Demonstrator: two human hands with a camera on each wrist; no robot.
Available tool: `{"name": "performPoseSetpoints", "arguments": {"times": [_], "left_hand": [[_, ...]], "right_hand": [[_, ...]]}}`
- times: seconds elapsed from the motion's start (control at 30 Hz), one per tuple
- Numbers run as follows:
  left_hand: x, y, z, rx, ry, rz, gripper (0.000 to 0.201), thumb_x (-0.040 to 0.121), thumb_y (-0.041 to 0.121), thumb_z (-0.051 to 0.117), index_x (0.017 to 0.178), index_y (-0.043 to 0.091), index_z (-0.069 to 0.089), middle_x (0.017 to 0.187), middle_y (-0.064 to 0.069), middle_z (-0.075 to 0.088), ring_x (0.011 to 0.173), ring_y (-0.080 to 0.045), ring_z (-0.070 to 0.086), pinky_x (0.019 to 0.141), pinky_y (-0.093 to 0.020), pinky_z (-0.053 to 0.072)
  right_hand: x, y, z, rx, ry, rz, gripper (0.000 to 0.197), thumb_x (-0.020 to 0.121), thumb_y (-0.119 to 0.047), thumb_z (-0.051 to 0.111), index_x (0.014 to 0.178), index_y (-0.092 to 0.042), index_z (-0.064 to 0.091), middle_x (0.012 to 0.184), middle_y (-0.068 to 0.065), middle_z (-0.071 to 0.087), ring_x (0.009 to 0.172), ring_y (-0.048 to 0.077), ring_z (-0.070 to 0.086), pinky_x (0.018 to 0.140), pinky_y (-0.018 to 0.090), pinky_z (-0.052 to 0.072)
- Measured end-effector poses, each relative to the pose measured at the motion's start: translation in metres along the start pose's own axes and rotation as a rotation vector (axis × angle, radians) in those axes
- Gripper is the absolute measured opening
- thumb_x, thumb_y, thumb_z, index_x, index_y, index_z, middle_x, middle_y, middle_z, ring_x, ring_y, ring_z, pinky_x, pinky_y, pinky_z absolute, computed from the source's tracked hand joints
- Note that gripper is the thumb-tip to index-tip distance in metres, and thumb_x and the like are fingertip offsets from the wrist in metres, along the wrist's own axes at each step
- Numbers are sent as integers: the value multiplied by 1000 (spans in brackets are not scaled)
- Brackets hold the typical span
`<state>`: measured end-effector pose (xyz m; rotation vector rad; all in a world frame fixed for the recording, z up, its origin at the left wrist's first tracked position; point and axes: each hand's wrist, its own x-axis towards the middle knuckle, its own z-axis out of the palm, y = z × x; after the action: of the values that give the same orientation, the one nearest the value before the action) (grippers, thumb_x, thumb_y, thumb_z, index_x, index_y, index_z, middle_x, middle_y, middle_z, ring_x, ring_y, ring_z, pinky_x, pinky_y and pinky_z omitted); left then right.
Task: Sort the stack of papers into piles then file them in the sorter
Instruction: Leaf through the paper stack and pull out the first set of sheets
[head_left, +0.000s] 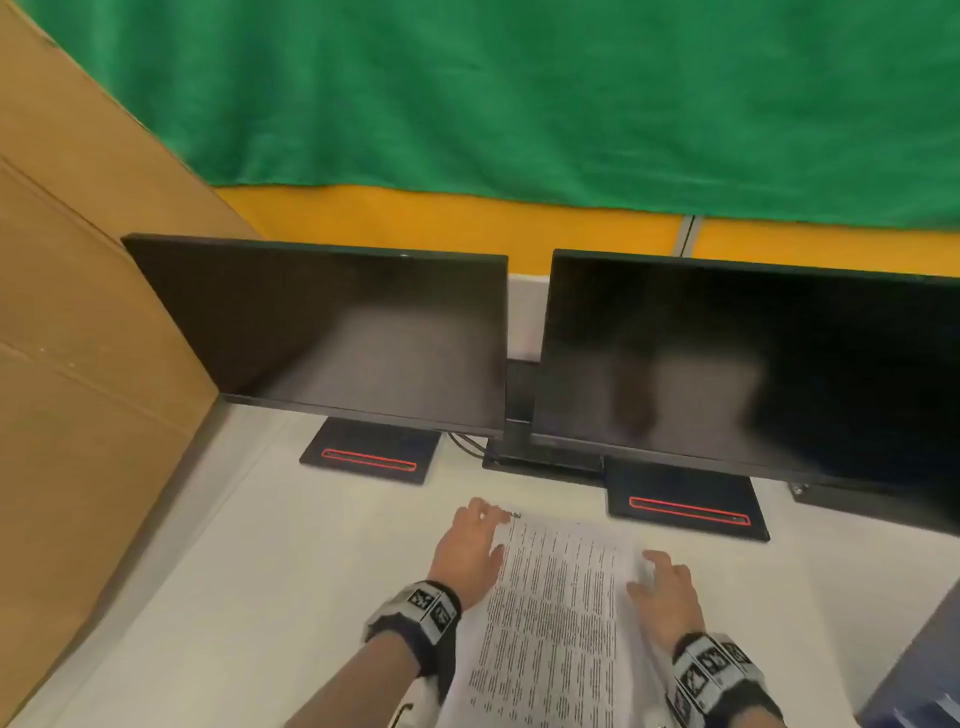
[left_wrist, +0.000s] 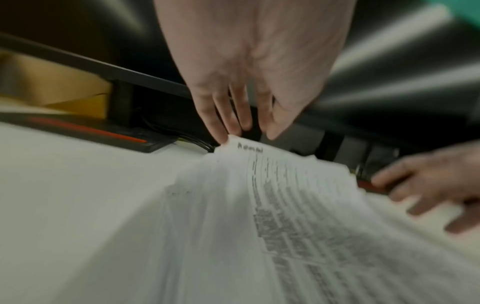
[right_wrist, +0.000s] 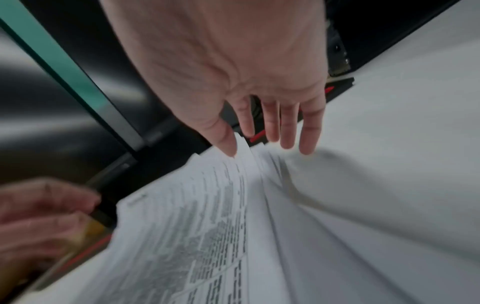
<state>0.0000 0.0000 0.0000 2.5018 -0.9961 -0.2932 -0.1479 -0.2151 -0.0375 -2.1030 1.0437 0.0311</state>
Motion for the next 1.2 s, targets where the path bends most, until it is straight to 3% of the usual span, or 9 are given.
{"name": "performPoseSetpoints", "arguments": {"times": [0.07,0.13,0.3,0.43,0.6,0.9,1.07,1.13,1.2], "left_hand": [[20,4,4,130,22,51,50,88,11,47,136,23,36,142,3,38,126,-19,37,102,-35,39],[32,8,3,256,-19,87,51,89,9,47,137,21,35,142,1,41,129,-24,36,106,-40,32],[36,4,6,515,-96,122,23,91,14,46,114,12,48,111,-9,53,99,-26,50,86,-37,37],[35,-7,7,414,-145,63,37,82,28,60,112,14,45,116,-7,43,99,-24,45,84,-37,40],[28,-12,15,515,-132,104,42,79,50,58,105,18,54,118,-5,38,107,-24,37,90,-40,38],[13,-26,26,120,-298,-196,35,74,39,69,90,21,44,108,-4,45,102,-24,48,88,-37,41],[5,-24,21,102,-207,-61,12,81,28,63,82,19,53,84,4,51,88,-20,48,76,-30,36],[0,-20,21,91,-181,38,8,85,25,59,87,18,60,84,2,57,90,-20,47,79,-31,35],[-2,-15,20,92,-196,131,11,89,27,55,89,18,62,89,0,64,92,-20,47,81,-31,34]], "right_hand": [[3,-11,2,39,-10,81,54,89,-17,53,139,-13,34,136,17,37,123,36,46,106,39,36],[5,-18,3,44,-9,120,55,89,-19,52,140,-13,33,139,18,35,124,36,45,107,41,36],[-1,-15,0,-30,-82,139,52,89,-17,48,139,-15,33,136,14,31,120,33,46,104,40,39],[-7,-8,-2,-45,-85,79,46,88,-14,47,133,-15,41,131,11,31,110,31,52,103,35,40],[-17,-5,6,-76,-84,38,41,87,-23,54,127,-15,49,124,10,36,99,26,56,99,32,44],[-21,5,12,-56,-134,9,37,83,-23,62,118,-15,53,116,9,49,96,21,56,92,34,47],[-17,8,5,15,-144,-2,53,78,-19,68,126,-19,46,114,11,47,93,24,54,91,36,47],[-14,8,1,110,-99,-8,60,76,-18,71,129,-25,43,114,8,40,99,25,52,98,37,44],[-8,7,-3,159,-74,-51,47,76,-19,74,117,-30,55,110,8,41,103,29,52,103,42,41]]}}
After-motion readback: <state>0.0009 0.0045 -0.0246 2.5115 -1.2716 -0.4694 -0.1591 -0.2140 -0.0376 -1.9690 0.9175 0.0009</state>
